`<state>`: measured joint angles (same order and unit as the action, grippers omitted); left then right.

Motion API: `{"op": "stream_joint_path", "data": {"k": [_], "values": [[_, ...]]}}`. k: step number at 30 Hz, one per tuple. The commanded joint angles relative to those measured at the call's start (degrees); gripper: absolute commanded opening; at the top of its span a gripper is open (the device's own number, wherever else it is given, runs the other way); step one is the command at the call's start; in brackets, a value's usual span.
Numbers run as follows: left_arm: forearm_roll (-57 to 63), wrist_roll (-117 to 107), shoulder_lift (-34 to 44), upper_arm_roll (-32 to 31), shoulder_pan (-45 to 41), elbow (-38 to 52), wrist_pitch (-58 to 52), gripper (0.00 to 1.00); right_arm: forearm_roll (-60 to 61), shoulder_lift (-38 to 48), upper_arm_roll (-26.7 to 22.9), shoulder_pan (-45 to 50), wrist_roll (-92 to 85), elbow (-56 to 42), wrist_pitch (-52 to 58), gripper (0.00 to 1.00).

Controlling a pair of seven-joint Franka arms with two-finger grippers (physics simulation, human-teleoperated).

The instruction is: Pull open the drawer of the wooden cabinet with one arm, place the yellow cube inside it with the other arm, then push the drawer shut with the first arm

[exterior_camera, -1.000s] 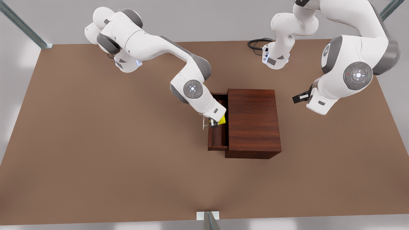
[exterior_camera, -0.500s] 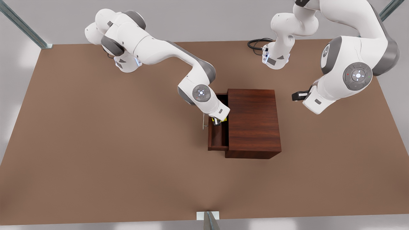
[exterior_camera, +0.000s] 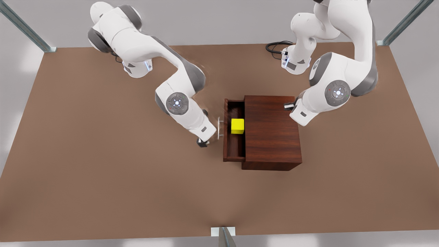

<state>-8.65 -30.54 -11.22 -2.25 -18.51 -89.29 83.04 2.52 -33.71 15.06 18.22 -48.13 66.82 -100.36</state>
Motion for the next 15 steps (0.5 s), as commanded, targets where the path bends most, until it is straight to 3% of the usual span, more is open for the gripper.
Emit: {"op": "stream_joint_path", "data": {"k": [1, 3, 4, 6, 8, 12, 15], "values": [[-4.0, -70.9, -1.0, 0.0, -4.1, -1.7, 15.4, 0.21, -2.7, 1.4, -5.5, -7.9, 37.5, -0.5, 29.6, 1.0], [-2.4, -88.5, -8.7, -1.1, -9.0, 4.5, 16.4, 0.21, -12.3, 1.9, -15.4, -7.8, 36.9, -4.1, 31.9, 1.0], [-0.7, -103.4, -12.7, -1.2, -12.1, 8.9, 17.1, 0.21, -14.7, 5.2, -17.0, -7.8, 37.5, -5.3, 35.3, 1.0], [8.0, -131.1, -20.2, -1.2, -23.0, 16.8, 24.4, 0.21, -14.2, 13.9, -16.4, -9.2, 44.3, -4.2, 38.6, 1.0], [11.7, -145.1, -27.5, -1.1, -28.1, 26.6, 24.4, 0.21, -13.6, 19.9, -15.9, -9.3, 48.9, -1.8, 40.7, 1.0], [13.6, -149.9, -31.7, -1.0, -31.2, 26.2, 31.4, 0.21, -7.2, 25.5, -15.9, -12.8, 49.4, 6.7, 36.1, 1.0], [13.3, -149.4, -33.2, -0.6, -29.9, 22.6, 36.5, 0.21, -7.2, 25.5, -15.9, -12.8, 49.4, 7.0, 35.7, 1.0]]}}
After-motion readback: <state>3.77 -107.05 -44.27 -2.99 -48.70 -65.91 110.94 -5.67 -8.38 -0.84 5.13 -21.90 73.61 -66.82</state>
